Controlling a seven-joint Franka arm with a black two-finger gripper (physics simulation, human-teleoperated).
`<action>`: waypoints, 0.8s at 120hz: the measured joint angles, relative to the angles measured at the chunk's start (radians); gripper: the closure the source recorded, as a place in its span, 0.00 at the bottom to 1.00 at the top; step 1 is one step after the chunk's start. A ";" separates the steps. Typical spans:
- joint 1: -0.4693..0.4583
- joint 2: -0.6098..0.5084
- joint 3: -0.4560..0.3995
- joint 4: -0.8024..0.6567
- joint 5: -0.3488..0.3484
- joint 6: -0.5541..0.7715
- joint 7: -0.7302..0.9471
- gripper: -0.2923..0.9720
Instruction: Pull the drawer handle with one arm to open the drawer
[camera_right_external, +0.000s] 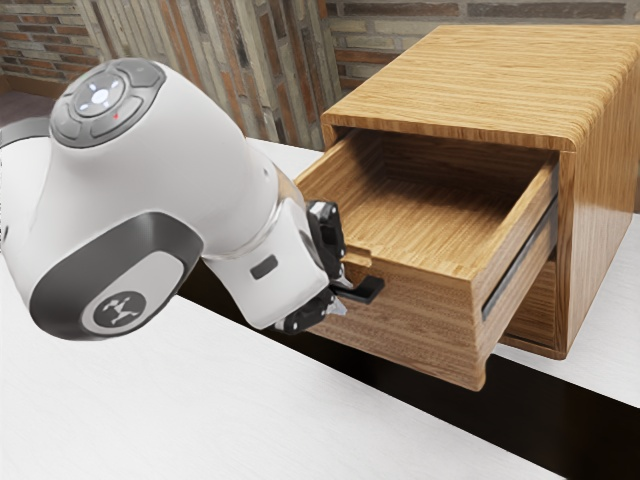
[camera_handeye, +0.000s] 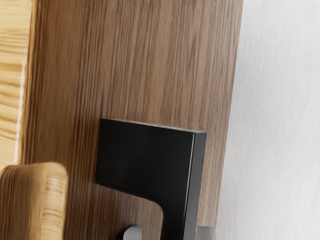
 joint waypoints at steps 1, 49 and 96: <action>0.000 0.000 -0.003 0.000 0.000 0.000 -0.001 0.85; 0.005 -0.038 -0.017 -0.014 -0.003 -0.039 -0.029 0.81; 0.005 -0.044 -0.054 0.062 -0.036 -0.117 -0.030 0.68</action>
